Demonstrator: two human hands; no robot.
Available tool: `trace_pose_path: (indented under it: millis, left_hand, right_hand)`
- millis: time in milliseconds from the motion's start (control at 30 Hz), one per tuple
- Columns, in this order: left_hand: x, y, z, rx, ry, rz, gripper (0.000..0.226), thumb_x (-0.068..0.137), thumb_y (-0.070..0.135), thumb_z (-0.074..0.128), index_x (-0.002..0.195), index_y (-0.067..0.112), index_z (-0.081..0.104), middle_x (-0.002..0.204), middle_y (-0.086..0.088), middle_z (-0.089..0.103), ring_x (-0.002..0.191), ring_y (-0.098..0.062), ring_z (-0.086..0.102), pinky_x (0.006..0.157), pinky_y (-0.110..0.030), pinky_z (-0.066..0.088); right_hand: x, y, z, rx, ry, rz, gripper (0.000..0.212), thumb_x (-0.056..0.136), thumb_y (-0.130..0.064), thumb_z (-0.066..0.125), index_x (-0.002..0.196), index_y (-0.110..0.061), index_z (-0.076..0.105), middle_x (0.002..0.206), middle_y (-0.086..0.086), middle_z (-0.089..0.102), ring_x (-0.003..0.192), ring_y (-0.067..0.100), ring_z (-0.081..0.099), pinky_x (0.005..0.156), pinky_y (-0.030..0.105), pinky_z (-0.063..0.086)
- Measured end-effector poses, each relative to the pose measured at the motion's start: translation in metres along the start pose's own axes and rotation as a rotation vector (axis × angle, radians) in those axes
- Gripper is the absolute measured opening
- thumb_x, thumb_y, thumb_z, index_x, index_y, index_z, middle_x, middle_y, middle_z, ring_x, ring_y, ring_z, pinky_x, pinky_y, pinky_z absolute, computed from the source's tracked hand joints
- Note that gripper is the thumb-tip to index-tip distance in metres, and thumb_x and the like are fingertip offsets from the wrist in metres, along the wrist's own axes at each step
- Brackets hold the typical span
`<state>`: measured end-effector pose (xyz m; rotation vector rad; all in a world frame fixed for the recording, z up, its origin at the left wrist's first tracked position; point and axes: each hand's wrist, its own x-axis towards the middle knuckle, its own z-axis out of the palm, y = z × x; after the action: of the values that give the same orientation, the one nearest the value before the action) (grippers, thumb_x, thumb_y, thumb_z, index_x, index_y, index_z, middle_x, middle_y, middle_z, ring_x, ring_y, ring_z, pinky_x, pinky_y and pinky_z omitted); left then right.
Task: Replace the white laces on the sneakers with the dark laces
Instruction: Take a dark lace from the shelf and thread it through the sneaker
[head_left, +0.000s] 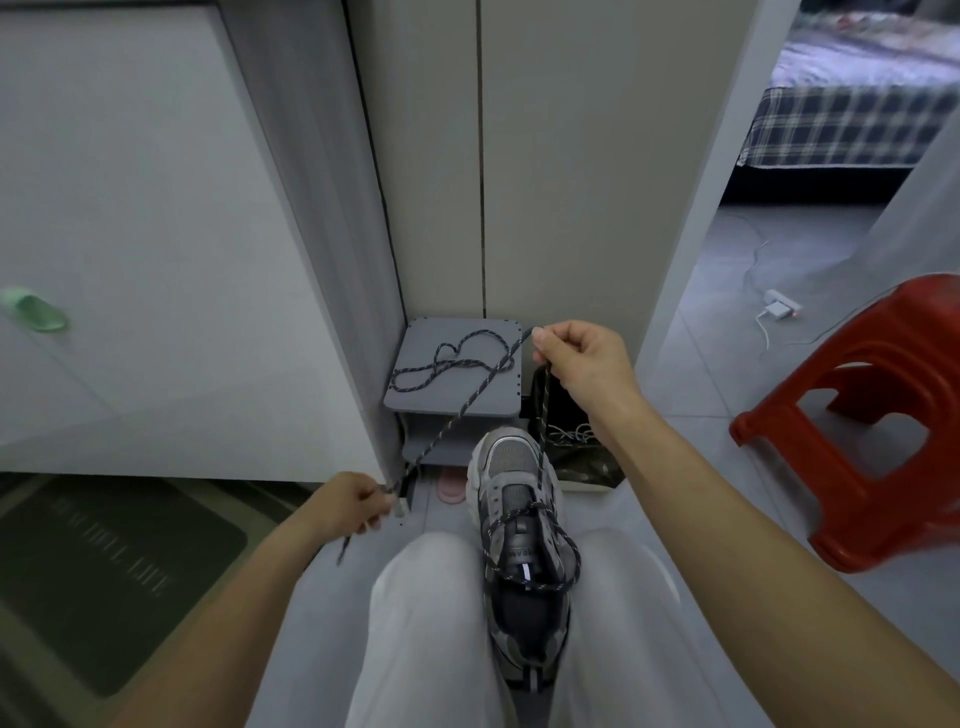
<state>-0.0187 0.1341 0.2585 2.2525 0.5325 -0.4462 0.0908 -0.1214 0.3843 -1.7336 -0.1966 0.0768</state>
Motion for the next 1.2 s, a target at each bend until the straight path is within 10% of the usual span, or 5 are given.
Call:
trace_pose_path:
  millis: [200,467,633,900,1200]
  left_hand:
    - [-0.016,0.020,0.000,0.037,-0.078,-0.091,0.031,0.093,0.032,0.055,0.085,0.004,0.067,0.063,-0.002,0.065,0.045,-0.010,0.045,0.045,-0.020,0.036]
    - [-0.054,0.087,0.023,-0.912,-0.141,0.037,0.014,0.090,0.007,0.058,0.102,0.001,0.060,0.091,-0.011,0.073,0.068,-0.010,0.070,0.049,-0.017,0.053]
    - [-0.046,0.091,0.047,-0.843,0.134,0.041,0.005,0.087,0.008,0.064,0.091,0.006,0.067,0.080,-0.005,0.072,0.063,-0.004,0.068,0.050,-0.019,0.050]
    - [-0.029,0.096,0.068,-0.715,0.207,0.105,0.013,0.084,-0.004,0.063,0.080,0.009,0.061,0.072,-0.009,0.063,0.056,-0.005,0.063,0.051,-0.017,0.051]
    - [-0.020,0.090,0.056,-0.248,0.376,0.227,0.016,0.079,0.015,0.069,0.070,0.025,0.060,0.067,0.008,0.063,0.063,-0.013,0.058,0.069,-0.033,0.053]
  right_hand:
    - [0.002,-0.012,0.008,-0.007,-0.080,-0.085,0.006,0.089,-0.016,0.062,0.083,-0.016,0.064,0.067,-0.006,0.063,0.047,-0.006,0.050,0.054,0.008,0.041]
    - [-0.015,0.015,0.022,-0.427,-0.316,-0.053,0.025,0.088,-0.027,0.063,0.112,-0.019,0.065,0.102,-0.004,0.068,0.087,0.007,0.063,0.086,0.026,0.050]
    - [-0.046,0.070,0.014,-0.702,-0.249,-0.073,0.024,0.083,-0.032,0.067,0.064,-0.025,0.055,0.097,-0.005,0.050,0.086,0.008,0.051,0.075,0.022,0.040]
    - [-0.048,0.098,0.016,-0.640,-0.299,-0.213,0.018,0.083,-0.017,0.066,0.100,-0.017,0.073,0.128,0.000,0.050,0.118,0.015,0.046,0.101,0.023,0.034]
    - [-0.059,0.091,0.013,-0.916,-0.359,-0.241,0.008,0.079,-0.034,0.066,0.079,-0.027,0.070,0.145,-0.012,0.030,0.131,0.016,0.020,0.095,0.033,0.025]
